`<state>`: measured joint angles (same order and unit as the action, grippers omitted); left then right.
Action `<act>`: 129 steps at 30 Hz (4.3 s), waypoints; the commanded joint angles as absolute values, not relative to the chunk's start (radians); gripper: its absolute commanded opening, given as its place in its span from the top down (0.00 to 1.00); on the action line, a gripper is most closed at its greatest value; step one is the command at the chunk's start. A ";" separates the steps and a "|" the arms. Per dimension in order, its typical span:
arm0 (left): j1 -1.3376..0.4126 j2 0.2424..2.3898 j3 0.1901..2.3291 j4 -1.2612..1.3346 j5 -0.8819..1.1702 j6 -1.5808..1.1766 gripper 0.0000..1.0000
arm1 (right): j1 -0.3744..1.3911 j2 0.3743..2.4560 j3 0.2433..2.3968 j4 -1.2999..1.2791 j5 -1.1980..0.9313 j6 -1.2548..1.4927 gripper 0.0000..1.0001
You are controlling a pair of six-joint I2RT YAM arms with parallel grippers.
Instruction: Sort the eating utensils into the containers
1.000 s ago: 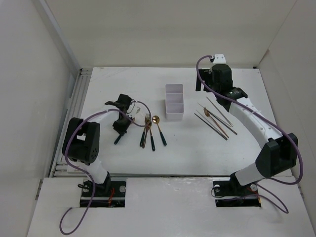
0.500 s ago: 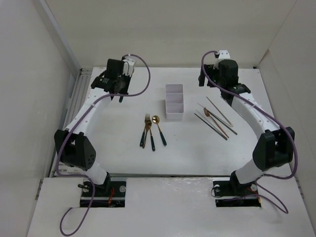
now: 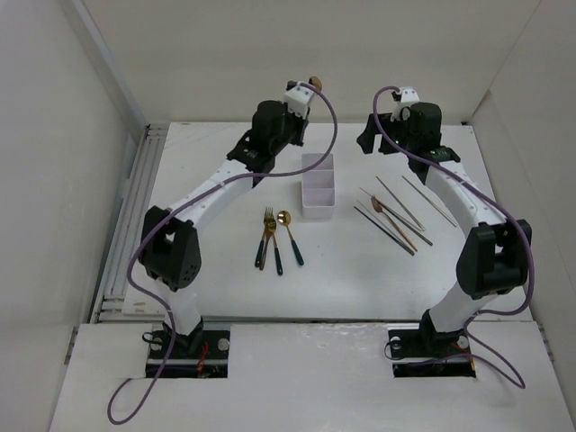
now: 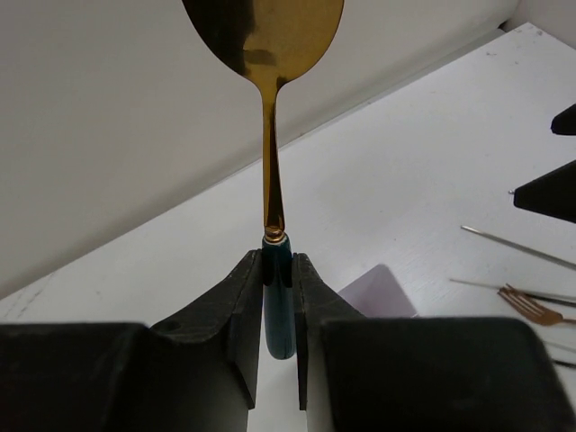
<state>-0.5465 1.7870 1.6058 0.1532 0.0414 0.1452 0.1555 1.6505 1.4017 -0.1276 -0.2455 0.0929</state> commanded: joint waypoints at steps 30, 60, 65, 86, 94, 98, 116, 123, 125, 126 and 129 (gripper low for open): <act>-0.630 1.977 1.447 0.515 -0.118 -0.029 1.00 | 0.109 1.652 1.373 -0.066 -0.353 0.137 0.07; -0.566 1.623 1.370 0.298 -0.412 -0.058 0.41 | 0.429 1.565 1.384 -0.366 0.006 -0.066 0.01; -0.473 1.508 1.312 0.085 -0.503 -0.129 0.41 | 0.627 1.565 1.319 -0.410 0.057 -0.109 0.02; -0.386 0.942 0.657 0.284 -0.687 -0.061 0.33 | 0.917 2.003 1.459 -0.561 0.133 0.241 0.36; -0.430 0.910 0.623 0.293 -0.712 -0.021 0.31 | 0.917 2.046 1.445 -0.557 0.184 0.274 0.62; -0.439 0.910 0.623 0.293 -0.712 -0.021 0.31 | 0.917 2.034 1.411 -0.567 0.225 0.311 1.00; -0.439 0.985 0.698 0.313 -0.637 -0.060 0.31 | 0.829 1.601 1.452 -0.238 0.145 0.080 1.00; -0.397 1.092 0.771 0.304 -0.609 -0.049 0.31 | 0.583 1.745 1.502 0.083 0.025 0.067 1.00; -0.376 1.126 0.790 0.313 -0.598 -0.060 0.31 | 0.551 1.796 1.493 0.165 0.014 0.055 1.00; -0.362 1.137 0.801 0.313 -0.598 -0.060 0.31 | 0.523 1.807 1.493 0.240 0.005 0.055 1.00; -0.353 1.184 0.810 0.327 -0.598 -0.046 0.31 | 0.505 1.807 1.422 0.450 0.005 0.055 1.00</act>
<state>-0.3649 1.1645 0.7639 0.2756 -0.6090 -0.0429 0.4953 1.8328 1.4517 0.1261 0.0525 0.0742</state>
